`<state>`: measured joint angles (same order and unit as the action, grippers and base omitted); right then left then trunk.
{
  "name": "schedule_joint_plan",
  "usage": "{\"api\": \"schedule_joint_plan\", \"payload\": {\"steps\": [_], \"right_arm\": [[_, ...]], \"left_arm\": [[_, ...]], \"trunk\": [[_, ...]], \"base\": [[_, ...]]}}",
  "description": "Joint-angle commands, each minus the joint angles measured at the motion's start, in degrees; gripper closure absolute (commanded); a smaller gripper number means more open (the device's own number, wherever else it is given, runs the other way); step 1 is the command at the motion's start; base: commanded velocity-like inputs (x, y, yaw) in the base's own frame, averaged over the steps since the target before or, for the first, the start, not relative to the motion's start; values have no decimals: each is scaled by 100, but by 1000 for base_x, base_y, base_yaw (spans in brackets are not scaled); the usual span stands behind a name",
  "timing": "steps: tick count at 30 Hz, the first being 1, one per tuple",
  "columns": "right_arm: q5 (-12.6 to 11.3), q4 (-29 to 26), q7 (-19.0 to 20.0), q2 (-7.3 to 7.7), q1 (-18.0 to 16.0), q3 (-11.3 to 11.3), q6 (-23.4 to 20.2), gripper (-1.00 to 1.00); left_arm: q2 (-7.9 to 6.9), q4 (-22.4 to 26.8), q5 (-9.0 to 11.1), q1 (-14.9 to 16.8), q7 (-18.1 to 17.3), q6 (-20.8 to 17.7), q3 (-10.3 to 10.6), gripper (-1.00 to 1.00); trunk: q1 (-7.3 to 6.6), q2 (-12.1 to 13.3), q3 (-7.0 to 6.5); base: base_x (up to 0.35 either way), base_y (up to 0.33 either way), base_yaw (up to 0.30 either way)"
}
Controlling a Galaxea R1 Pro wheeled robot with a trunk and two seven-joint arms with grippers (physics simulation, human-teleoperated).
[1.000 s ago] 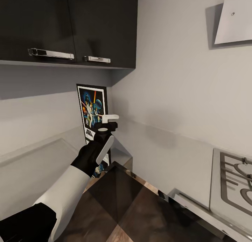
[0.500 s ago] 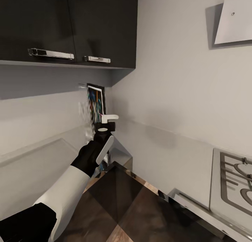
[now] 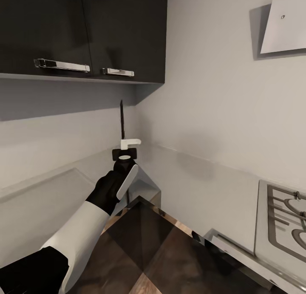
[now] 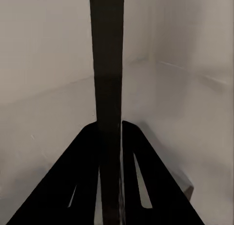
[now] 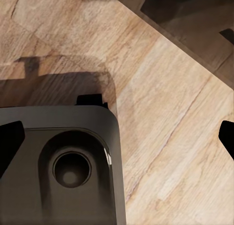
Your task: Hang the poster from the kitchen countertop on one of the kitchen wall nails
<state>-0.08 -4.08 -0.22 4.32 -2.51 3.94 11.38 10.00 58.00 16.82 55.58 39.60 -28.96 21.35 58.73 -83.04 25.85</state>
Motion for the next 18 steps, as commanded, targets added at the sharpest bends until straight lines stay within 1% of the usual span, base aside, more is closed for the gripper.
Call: {"api": "schedule_joint_plan", "payload": {"steps": [1,7,8,13,18], "right_arm": [[-1,6,6,-1,-4,37,22,-100],[-1,10,9,-6,-4,37,22,-100],[-1,12,10,-10,-4,37,22,-100],[-1,12,16,-10,-4,37,22,-100],[-1,11,21,-10,-4,37,26,-100]], "left_arm": [[0,10,19,6,38,-30,9,100],[0,26,22,6,39,-31,10,100],[0,488,32,6,31,-60,13,100],[0,573,39,6,30,-70,16,100],[0,580,40,6,30,-74,15,100]], "trunk": [[0,-4,7],[0,-4,7],[0,-4,7],[0,-4,7],[0,-4,7]], "base": [[0,0,0],[0,0,0],[0,0,0],[-7,0,0],[-254,0,0]]}}
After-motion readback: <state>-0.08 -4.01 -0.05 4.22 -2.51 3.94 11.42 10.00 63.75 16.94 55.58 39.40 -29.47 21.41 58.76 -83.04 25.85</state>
